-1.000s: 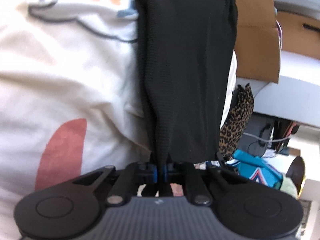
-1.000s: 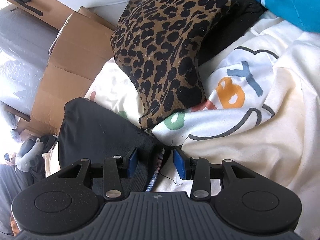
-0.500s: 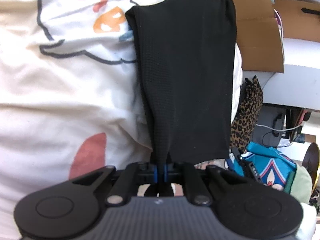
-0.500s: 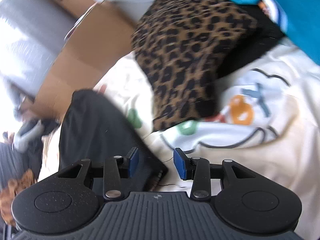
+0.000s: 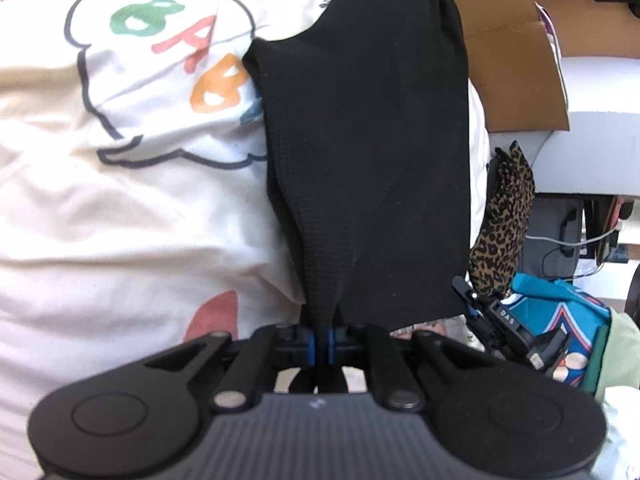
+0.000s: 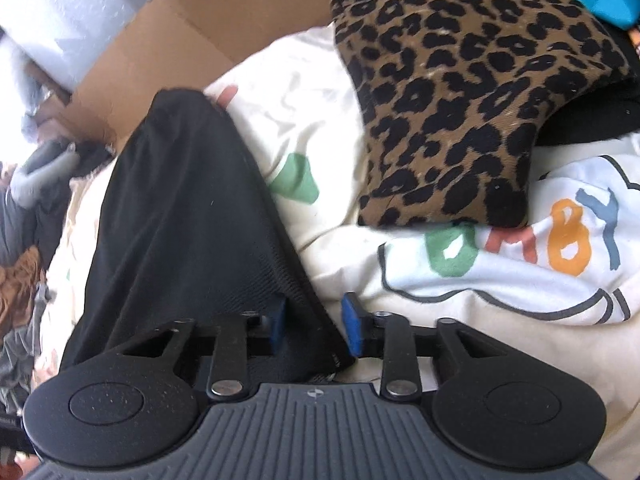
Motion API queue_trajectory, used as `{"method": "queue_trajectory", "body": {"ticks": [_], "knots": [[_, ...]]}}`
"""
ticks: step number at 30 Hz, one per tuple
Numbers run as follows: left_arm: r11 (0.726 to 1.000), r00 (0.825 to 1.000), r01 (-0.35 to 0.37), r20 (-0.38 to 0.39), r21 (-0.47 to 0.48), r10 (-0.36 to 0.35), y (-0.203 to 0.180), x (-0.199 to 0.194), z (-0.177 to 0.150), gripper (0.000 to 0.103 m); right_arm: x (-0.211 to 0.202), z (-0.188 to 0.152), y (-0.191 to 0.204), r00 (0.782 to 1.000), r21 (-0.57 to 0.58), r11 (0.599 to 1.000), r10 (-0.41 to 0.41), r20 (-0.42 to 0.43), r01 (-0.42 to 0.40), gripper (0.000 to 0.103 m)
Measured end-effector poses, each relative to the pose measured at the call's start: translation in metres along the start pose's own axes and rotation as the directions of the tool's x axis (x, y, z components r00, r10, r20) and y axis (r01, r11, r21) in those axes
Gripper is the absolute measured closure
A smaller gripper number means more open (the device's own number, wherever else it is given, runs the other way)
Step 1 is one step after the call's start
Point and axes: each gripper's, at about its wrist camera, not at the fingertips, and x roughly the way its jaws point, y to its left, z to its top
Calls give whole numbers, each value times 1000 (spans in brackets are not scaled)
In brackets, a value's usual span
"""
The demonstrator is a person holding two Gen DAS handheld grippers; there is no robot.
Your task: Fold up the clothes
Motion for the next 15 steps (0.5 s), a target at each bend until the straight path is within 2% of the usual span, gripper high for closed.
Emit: {"method": "queue_trajectory", "body": {"ticks": [5,8,15], "knots": [[1000,1000,-12,0,14,12,-2,-1,3,97,0,0,9,999,-35,999,-8,-32,7,94],[999,1000,-28,2,32,28,-9,-7,5,97,-6,2,12,999,-15,1000,-16,-47,15,95],[993,997,-71,15,90,70,-27,-32,15,97,-24,-1,25,998,40,999,30,-48,-28,96]]}}
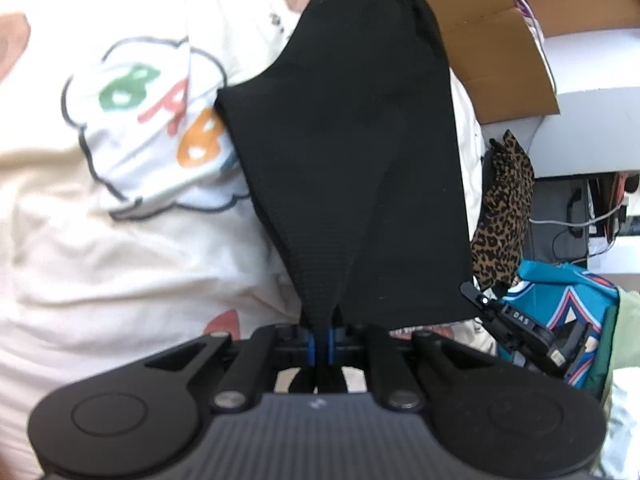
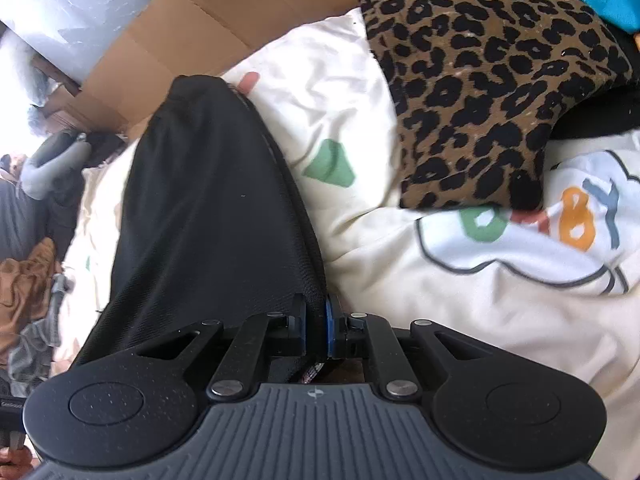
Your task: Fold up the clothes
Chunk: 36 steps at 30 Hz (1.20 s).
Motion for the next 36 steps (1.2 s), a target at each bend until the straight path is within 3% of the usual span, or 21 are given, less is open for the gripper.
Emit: {"method": "queue_trajectory", "body": {"ticks": [8,10,12,19,36], "knots": [[997,998,-64,20,46,63,-21,-20,33,97,-29,-15,23,999,36,998,42,15,-42,96],[995,997,-77,21,67,76,-34,-16,33,97,-34,-20,29,999,31,998,48,14,-48,96],[993,996,-88,22,80,87,-14,-42,24,97,-37,-25,34,998,26,998,55,10,-56,96],[988,993,-121,25,92,119,-24,-46,27,97,-44,-42,41,996,17,996,84,-31,-83,96],[984,985,-171,-6,55,172,-5,-66,15,97,-38,-61,42,975,18,990,140,-175,-139,96]]}}
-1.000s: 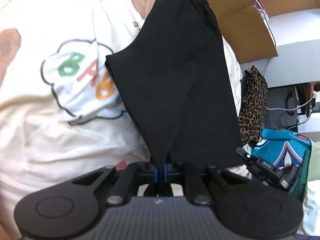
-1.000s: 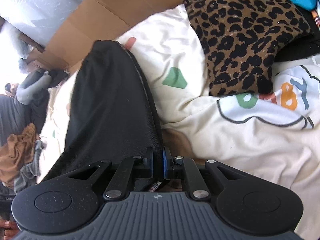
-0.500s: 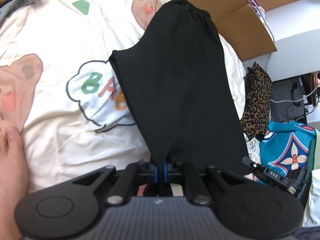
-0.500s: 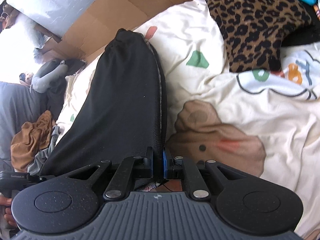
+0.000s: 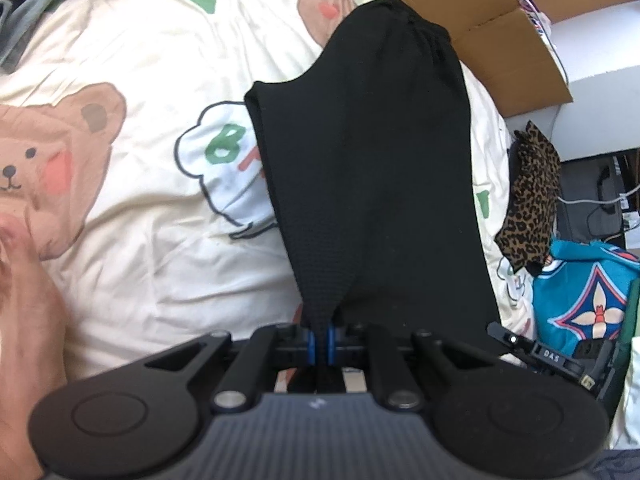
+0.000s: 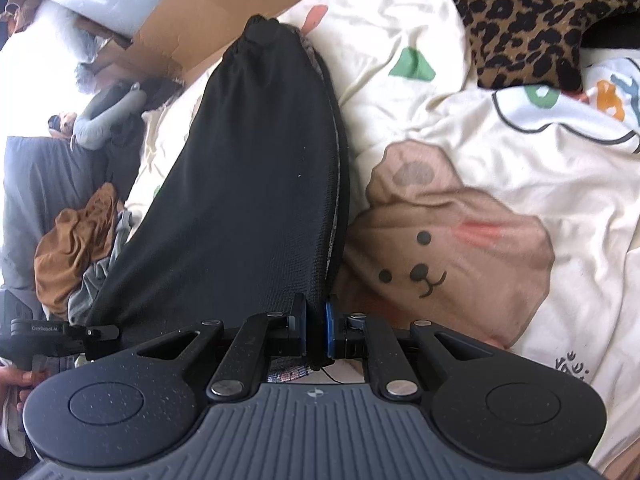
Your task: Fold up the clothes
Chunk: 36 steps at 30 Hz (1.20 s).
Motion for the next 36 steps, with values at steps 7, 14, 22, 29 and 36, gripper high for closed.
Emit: {"method": "queue_trajectory", "body": {"ticks": [7,14,22,29,36], "knots": [[999,1000,-27,6,-20,27,-1,-2,-2,97,-3,-8,1,1000,12,1000,21,-15,-21,96],[998,998,-62,-34,-34,61,8,21,-4,97,12,-12,-11,999,53,998,23,-42,-21,96],[995,992,-92,-91,-43,88,16,58,-8,97,23,-12,-37,999,115,993,6,-47,0,96],[993,990,-96,-106,-68,88,34,83,-12,97,43,-11,-50,997,127,991,-25,-75,34,98],[994,991,-87,-104,-68,79,41,95,-13,97,54,-11,-59,996,114,993,-16,-87,26,98]]}}
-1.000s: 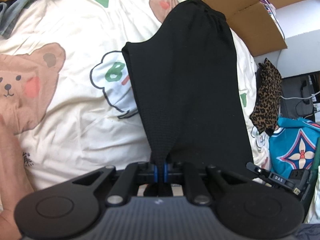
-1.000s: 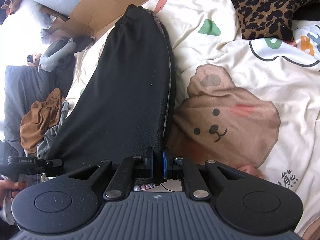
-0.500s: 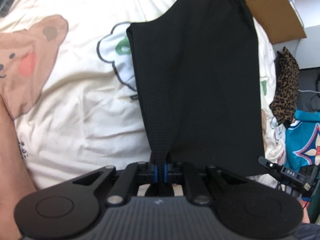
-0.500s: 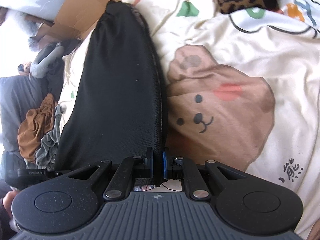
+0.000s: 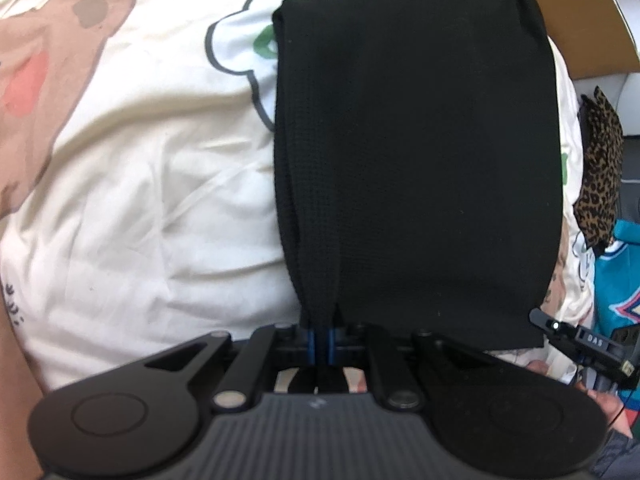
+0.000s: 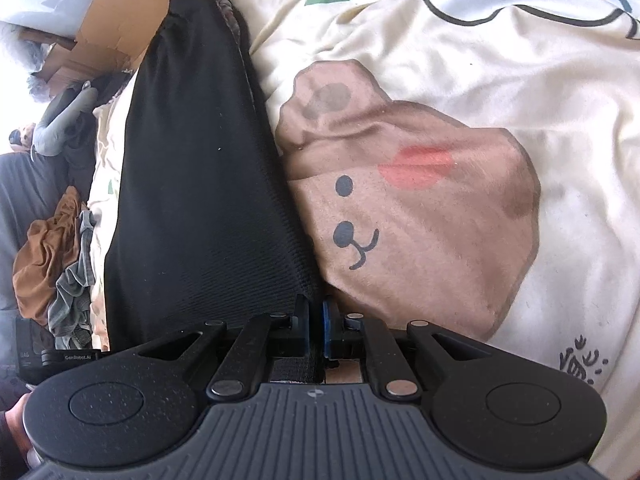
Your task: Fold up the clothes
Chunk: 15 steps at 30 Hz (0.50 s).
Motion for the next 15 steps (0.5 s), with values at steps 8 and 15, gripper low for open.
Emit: {"method": "queue_trajectory", "body": {"ticks": [8,15], "knots": [[999,999,38,16,-4,-38,8,3,-3,96,3,13,-1,999,-21,999,32,-13,-32,67],[999,999,41,27,4,-41,9,3,-5,96,13,22,-3,995,-64,997,47,-87,-53,67]]}}
